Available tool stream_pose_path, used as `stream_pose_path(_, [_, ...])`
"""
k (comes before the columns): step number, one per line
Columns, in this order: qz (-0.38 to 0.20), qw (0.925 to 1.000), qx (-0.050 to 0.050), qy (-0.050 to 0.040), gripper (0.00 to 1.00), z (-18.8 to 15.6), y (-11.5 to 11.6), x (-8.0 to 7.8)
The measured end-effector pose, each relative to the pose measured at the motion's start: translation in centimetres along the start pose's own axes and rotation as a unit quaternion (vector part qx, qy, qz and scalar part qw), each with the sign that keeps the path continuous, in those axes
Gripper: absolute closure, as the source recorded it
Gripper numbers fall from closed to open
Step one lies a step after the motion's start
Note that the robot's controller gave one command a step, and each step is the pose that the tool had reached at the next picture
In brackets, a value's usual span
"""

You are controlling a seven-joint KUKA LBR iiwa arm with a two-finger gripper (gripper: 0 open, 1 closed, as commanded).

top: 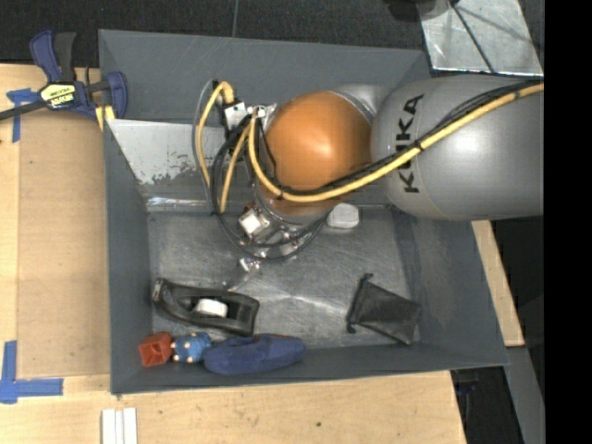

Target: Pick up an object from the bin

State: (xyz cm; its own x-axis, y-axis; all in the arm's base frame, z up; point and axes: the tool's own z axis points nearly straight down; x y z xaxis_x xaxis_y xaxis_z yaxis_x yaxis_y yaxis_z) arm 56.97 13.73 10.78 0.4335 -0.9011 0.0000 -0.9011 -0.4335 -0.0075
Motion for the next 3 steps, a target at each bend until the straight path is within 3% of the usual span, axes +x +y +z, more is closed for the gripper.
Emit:
stream_pose_path(1, [-0.102, 0.9947, -0.005, -0.0006, 0.0, 1.5, 6.0, 4.8])
stream_pose_path(2, [-0.002, 1.0, -0.003, -0.0028, 0.0, 3.3, 5.3, 8.0])
stream_pose_path(3, [-0.034, 0.9994, -0.003, 0.0019, 0.0, 2.5, 9.8, 17.5])
